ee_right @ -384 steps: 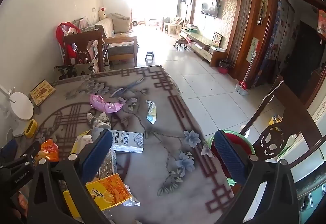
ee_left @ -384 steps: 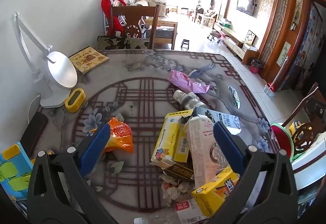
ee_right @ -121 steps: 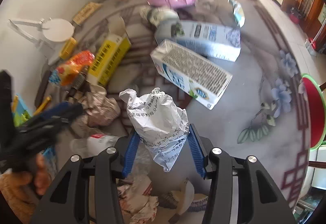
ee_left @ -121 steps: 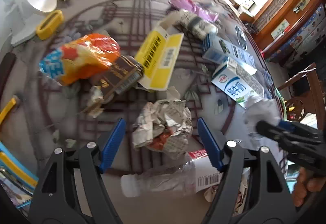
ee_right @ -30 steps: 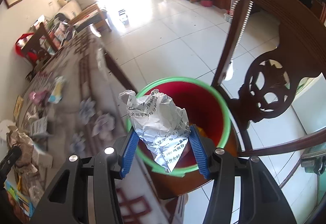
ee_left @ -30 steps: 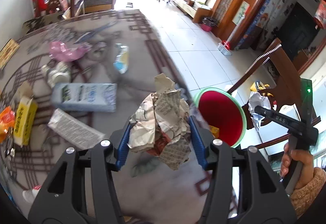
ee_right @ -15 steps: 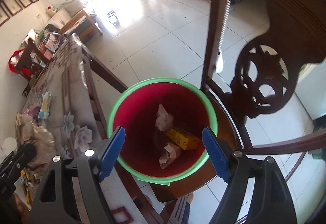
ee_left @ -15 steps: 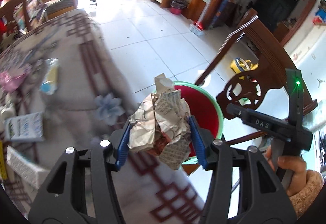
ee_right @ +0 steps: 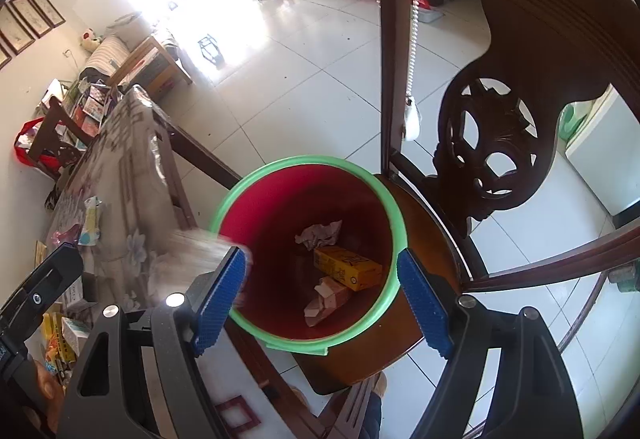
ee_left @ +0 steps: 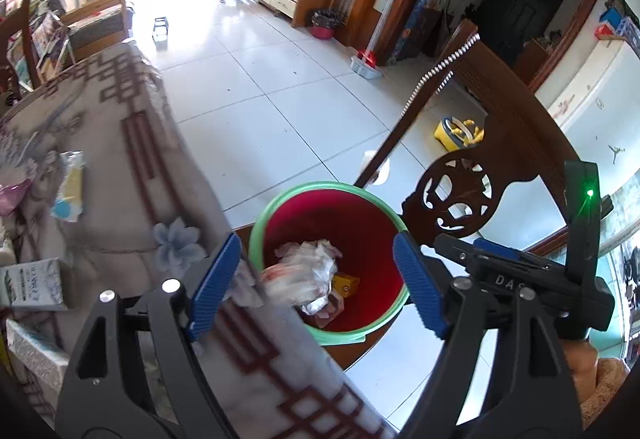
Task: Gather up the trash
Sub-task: 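Grasp crumpled foil with the right tool while the left tool grasps the plastic bottle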
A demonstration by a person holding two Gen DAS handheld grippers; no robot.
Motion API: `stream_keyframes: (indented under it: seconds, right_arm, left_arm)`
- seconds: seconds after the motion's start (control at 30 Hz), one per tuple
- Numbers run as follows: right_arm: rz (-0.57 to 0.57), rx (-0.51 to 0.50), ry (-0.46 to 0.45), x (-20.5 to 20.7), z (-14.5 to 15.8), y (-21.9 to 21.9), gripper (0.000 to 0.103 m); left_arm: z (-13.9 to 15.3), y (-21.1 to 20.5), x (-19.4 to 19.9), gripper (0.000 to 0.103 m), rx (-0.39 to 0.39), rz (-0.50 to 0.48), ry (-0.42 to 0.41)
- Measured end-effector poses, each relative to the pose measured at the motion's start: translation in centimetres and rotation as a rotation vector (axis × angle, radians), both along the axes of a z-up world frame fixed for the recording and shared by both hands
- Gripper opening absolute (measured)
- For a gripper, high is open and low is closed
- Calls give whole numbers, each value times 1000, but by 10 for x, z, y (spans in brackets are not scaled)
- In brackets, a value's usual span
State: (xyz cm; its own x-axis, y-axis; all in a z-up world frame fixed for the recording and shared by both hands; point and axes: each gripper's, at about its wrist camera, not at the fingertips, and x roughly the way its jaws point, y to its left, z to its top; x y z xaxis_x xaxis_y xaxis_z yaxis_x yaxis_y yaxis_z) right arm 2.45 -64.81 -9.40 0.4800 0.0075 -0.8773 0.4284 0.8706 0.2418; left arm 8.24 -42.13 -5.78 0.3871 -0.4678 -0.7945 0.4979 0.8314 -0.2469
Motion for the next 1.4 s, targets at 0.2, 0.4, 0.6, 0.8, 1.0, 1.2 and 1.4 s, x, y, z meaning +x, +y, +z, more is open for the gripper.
stream_keyframes:
  seconds: [0.2, 0.4, 0.6, 0.8, 1.0, 1.2, 1.4]
  right_arm:
    - [63, -23, -26, -1, 16, 31, 76]
    - [163, -38, -34, -7, 27, 83, 76]
    - [339, -22, -15, -16, 27, 164, 76]
    - [625, 44, 46, -30, 11, 277, 80]
    - [873, 144, 174, -53, -23, 390, 80]
    - [993, 120, 237, -71, -41, 457, 81]
    - [976, 128, 330, -74, -67, 475, 74]
  left_arm:
    - [21, 53, -14, 79, -33, 103, -23]
    - [30, 128, -36, 80, -16, 236, -45]
    - [26, 218, -59, 83, 62, 350, -76]
    - [22, 310, -75, 84, 141, 466, -90]
    - [16, 382, -96, 84, 145, 560, -59]
    - [9, 418, -111, 85, 153, 534, -39]
    - [0, 428, -116, 86, 172, 410, -48]
